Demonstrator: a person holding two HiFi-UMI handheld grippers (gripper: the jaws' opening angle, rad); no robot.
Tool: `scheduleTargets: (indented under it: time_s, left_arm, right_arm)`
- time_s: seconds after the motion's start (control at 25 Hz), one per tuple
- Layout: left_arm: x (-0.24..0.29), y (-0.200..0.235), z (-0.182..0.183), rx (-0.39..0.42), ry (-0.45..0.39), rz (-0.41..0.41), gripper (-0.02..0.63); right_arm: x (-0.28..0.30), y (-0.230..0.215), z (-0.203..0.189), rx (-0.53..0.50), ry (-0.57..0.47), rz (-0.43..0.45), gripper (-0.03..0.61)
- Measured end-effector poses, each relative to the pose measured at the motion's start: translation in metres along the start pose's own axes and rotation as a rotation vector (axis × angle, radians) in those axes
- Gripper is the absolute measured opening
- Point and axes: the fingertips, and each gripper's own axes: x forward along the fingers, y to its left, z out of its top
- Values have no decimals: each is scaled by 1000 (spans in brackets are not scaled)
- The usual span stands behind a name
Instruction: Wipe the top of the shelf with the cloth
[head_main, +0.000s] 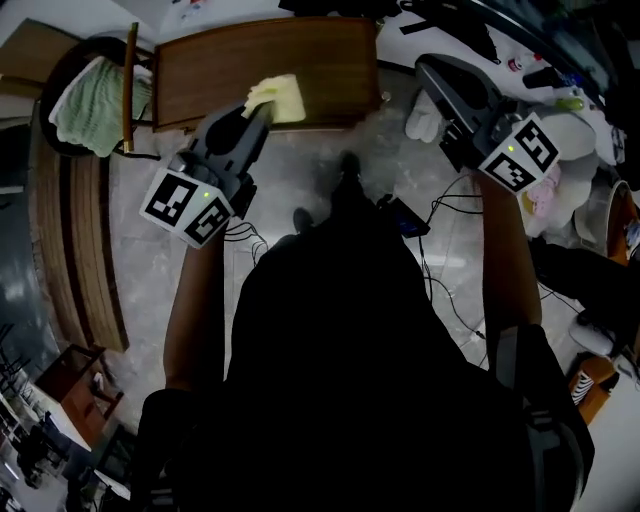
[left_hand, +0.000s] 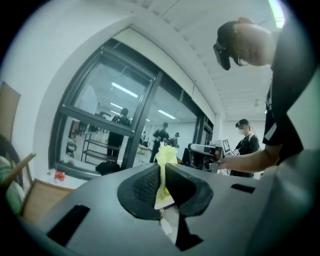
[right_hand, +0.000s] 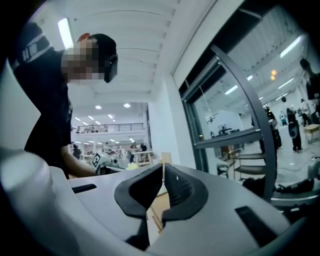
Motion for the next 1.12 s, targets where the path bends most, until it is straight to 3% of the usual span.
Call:
scheduleTargets:
  time_s: [0.16,0.36,0.68,0.96,1.04,1.12]
  left_arm:
    - [-86,-26,28,55,-58,9,18]
    - [-154,-53,26,64,-72,74,18]
    - [-201,-126,26,47,-116,126,18]
    - [-214,-202,21,-59,-234,106,18]
    - [-215,-233,18,-77,-268,102,18]
    - [-209,-263,10,-71,-249,85,18]
  right_arm:
    - [2,93,11,-78,18,109,26]
    - [-3,163,-3,12,-6,202,26]
    - [-36,210,-9,66,0,333,26]
    - [-109,240,0,168,-113,348,25]
    - [-136,256,-6,158,-109,355,25]
    - [-155,270,-14,120,-82,368,25]
